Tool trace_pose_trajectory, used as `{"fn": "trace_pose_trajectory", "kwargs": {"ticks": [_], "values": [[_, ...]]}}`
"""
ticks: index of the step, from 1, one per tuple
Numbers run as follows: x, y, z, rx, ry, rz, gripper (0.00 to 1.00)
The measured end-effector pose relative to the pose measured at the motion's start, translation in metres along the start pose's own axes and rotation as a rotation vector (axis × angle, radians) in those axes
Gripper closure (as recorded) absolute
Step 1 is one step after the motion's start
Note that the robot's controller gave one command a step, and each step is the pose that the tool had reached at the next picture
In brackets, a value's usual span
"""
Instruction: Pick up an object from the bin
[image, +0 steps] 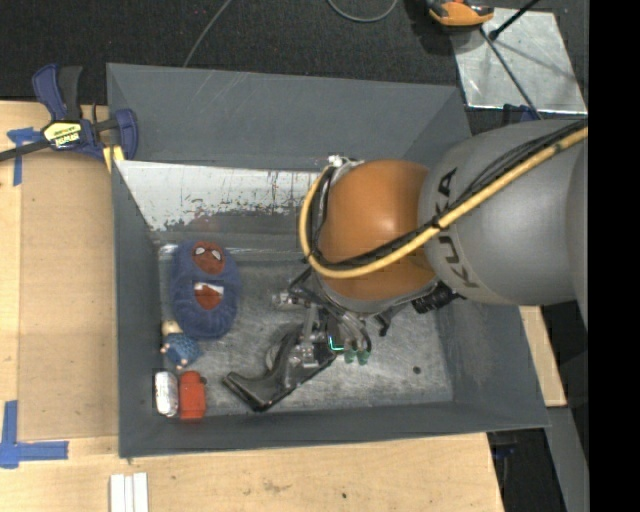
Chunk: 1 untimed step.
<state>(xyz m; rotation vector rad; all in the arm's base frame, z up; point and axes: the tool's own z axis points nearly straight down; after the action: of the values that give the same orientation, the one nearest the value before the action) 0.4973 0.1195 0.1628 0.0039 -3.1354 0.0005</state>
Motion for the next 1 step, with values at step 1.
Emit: {"fn": "trace_pose_trajectory", "kwargs": {"ticks": [1], "values": [[0.0026, -0.0488, 0.0837, -0.012, -0.047, -0.173, 0.0]]}}
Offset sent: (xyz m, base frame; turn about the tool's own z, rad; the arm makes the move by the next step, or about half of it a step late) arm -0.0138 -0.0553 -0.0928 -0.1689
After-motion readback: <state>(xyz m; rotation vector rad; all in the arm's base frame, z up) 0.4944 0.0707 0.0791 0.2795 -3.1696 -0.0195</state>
